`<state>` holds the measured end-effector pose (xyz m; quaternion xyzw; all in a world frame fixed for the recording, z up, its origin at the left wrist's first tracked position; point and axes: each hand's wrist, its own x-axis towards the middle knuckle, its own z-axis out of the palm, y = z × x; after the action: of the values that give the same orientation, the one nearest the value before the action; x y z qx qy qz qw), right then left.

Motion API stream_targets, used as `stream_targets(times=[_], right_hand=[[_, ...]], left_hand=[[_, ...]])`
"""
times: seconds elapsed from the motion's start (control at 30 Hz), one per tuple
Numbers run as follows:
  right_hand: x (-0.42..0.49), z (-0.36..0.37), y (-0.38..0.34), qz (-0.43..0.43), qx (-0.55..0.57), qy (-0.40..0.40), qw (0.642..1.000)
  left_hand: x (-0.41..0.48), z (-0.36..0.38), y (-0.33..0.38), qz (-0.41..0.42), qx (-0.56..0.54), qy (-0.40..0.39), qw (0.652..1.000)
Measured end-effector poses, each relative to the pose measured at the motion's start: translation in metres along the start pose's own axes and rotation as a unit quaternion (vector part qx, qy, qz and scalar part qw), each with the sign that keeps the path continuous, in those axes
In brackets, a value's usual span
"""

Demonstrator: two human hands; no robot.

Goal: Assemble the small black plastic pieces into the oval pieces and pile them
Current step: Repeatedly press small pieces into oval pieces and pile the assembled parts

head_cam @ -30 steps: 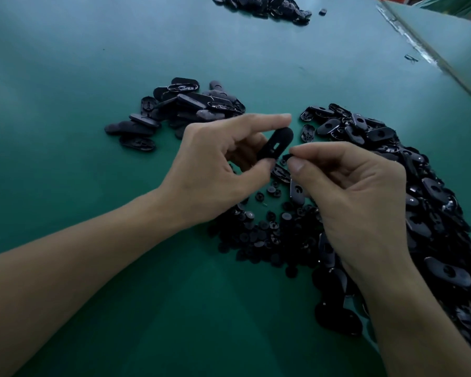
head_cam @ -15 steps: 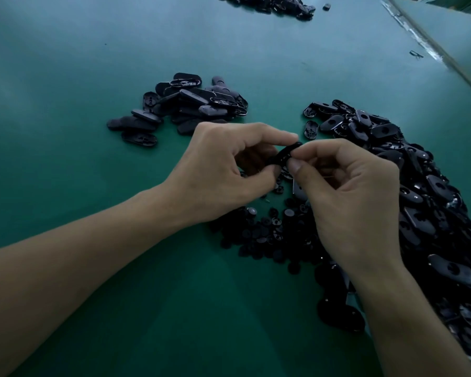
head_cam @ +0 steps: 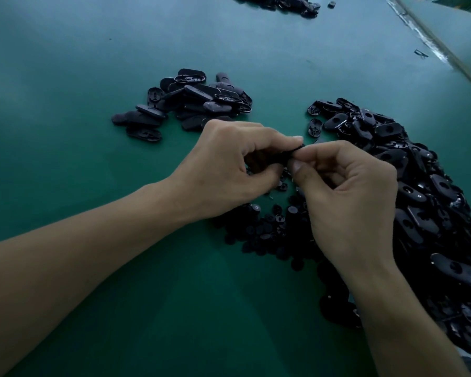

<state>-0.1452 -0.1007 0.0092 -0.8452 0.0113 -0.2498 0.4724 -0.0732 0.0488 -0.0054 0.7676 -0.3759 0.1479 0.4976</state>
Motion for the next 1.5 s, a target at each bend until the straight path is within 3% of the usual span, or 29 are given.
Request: stream_targets(times=[0.3,0.47,0.87,1.0,1.5], right_hand=[[-0.004,0.005,-0.002,-0.024,-0.019,0.037,0.999],[-0.005,0.004,-0.004,-0.059,-0.077,0.037,0.995],[-0.002,0.002,-0.003,-0.023,-0.009,0.009,1.000],[0.004,-0.005,0.000,0.019,0.048,-0.024,0.998],[0.012,-0.017,0.012,0.021,0.040,-0.089,0.995]], left_hand=[[0.001,0.000,-0.001,-0.009,0.001,0.008,1.000],[0.000,0.000,-0.002,-0.055,-0.052,0.014,0.997],[0.001,-0.001,-0.003,-0.064,-0.015,0.015,0.998],[0.000,-0.001,-0.002,-0.078,-0.058,-0.002,0.995],[0.002,-0.005,-0.004,-0.139,-0.185,-0.038,0.972]])
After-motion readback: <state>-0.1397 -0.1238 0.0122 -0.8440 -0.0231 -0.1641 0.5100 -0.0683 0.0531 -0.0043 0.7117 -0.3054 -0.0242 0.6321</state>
